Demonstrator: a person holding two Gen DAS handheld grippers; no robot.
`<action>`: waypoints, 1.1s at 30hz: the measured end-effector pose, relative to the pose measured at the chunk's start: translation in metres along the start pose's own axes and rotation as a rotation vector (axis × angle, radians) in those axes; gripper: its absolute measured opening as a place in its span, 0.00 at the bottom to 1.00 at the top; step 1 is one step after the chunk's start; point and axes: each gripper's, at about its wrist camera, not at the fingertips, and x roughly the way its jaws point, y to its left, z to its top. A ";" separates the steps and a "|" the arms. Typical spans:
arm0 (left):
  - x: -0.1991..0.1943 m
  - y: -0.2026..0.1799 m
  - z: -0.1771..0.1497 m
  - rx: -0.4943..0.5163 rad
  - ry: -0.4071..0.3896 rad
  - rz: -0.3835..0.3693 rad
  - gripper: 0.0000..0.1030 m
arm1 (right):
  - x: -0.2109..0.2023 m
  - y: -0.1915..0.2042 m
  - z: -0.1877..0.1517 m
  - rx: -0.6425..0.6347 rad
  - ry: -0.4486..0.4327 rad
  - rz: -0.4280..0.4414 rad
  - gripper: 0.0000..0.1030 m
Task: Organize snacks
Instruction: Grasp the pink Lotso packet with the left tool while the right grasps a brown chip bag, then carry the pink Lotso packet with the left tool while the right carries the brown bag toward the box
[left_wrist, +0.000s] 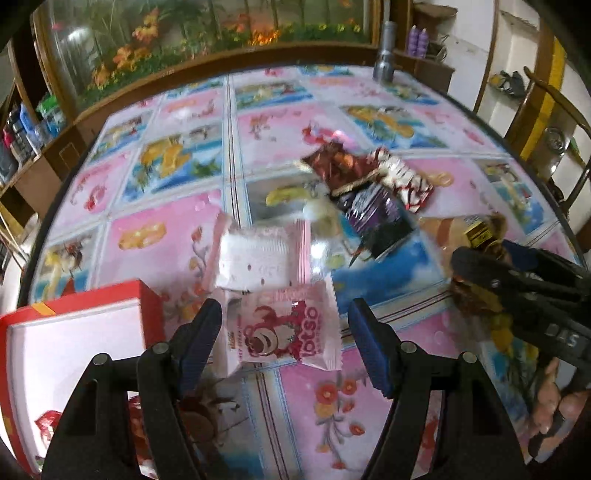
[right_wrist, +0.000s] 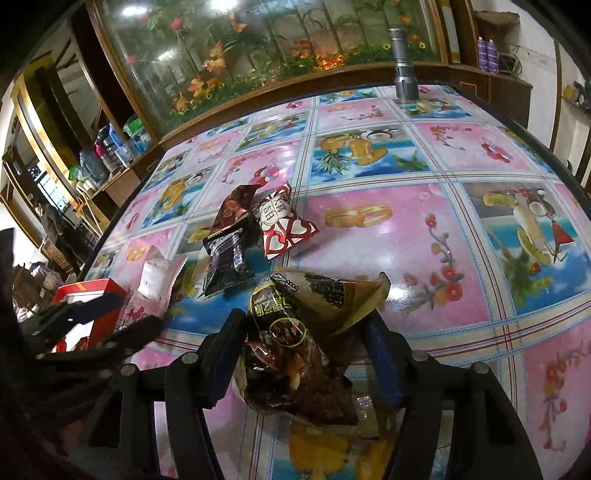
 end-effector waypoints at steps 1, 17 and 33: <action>0.004 0.000 -0.001 -0.005 0.017 0.006 0.69 | 0.000 0.000 0.000 0.001 0.000 0.000 0.65; -0.004 0.010 -0.008 -0.131 -0.036 -0.075 0.22 | 0.001 -0.001 0.001 0.003 -0.001 0.003 0.65; -0.042 -0.008 -0.044 -0.140 -0.075 -0.182 0.19 | 0.004 0.010 0.000 -0.042 0.007 0.057 0.57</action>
